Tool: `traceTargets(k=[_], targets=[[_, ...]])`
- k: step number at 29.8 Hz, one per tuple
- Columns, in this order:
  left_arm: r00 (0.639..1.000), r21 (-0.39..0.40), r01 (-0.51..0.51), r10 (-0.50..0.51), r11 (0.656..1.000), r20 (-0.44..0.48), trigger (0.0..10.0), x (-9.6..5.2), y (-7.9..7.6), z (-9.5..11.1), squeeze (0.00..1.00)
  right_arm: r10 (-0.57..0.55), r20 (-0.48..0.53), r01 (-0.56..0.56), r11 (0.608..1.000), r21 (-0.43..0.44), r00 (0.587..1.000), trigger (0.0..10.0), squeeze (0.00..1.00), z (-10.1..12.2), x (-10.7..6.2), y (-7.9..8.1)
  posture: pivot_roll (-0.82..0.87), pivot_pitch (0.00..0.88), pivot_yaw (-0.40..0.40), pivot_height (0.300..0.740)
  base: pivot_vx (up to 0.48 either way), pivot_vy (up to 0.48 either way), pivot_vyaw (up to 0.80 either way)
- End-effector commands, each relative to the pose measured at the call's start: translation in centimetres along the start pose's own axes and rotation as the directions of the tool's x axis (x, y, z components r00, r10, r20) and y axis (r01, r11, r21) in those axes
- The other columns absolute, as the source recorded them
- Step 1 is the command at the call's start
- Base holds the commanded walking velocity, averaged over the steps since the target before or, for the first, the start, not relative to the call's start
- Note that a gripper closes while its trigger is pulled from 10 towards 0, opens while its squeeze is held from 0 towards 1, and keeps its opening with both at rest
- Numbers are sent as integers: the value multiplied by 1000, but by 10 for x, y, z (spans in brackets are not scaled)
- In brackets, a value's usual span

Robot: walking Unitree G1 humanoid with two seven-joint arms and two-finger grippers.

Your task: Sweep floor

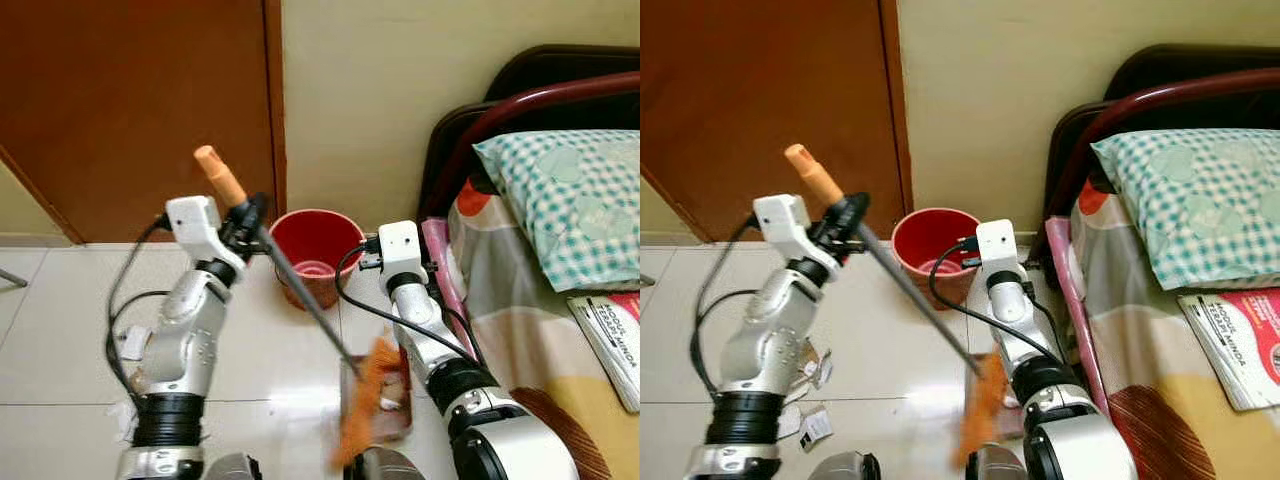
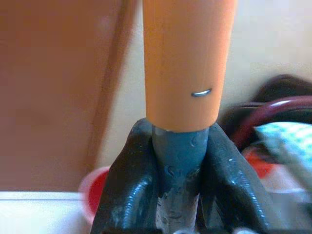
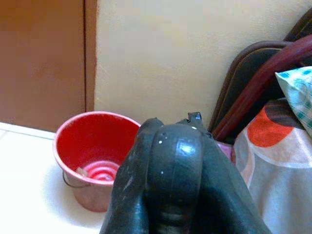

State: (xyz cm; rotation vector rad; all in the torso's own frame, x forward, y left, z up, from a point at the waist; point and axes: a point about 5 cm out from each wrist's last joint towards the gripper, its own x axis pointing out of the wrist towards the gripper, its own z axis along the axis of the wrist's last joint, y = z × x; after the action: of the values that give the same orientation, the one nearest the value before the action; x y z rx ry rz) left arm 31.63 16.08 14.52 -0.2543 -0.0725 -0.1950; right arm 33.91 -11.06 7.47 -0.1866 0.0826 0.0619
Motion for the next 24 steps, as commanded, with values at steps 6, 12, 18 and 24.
traceTargets(k=[6, 12, 18, 24], targets=[[994, 61, -87, 83, 994, 65, 10000, -15, 28, 16, 0, -19, -7, 19, 1000, 14, 1000, 10000, 0, -10, -11, -24, 11, 103, -39, 740, 0, 0, 0], [996, 133, -92, 93, 987, 0, 10000, -31, 38, -1, 0, -1, 50, -6, 990, 140, 999, 10000, 0, -6, -22, -33, 8, 103, -35, 740, 0, 0, 0], [989, 197, -138, 145, 971, -24, 10000, -43, 48, -10, 0, 32, 200, -70, 980, 186, 979, 10000, 0, 19, -33, -40, 11, 97, -36, 740, 0, 0, 0], [970, 285, -229, 243, 931, -12, 10000, -45, 61, -12, 0, 84, 304, -159, 960, 231, 949, 10000, 0, 55, -32, -42, -4, 83, -34, 740, 0, 0, 0]])
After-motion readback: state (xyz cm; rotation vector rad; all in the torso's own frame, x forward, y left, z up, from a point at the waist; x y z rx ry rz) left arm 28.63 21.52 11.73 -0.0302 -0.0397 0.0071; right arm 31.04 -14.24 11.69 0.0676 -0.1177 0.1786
